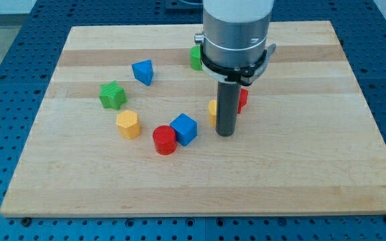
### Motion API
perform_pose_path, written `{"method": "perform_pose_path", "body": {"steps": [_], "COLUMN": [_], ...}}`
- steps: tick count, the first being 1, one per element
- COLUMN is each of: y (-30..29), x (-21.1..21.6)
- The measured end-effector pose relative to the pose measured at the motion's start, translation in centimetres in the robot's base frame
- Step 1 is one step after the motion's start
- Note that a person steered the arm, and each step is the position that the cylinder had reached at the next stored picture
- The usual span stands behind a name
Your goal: Locate your arm at the top center of the board
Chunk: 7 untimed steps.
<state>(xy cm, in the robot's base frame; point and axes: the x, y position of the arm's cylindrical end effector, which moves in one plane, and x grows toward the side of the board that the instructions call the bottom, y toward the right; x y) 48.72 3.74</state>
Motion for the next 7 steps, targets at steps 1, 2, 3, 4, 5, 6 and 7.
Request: {"method": "perform_pose_path", "body": {"steps": [1, 2, 3, 4, 5, 6, 7], "y": [2.0, 7.3, 11.5, 11.9, 11.9, 11.4, 8.6], "x": [0.0, -1.0, -5.2, -10.5, -15.5, -20.9, -25.6]}}
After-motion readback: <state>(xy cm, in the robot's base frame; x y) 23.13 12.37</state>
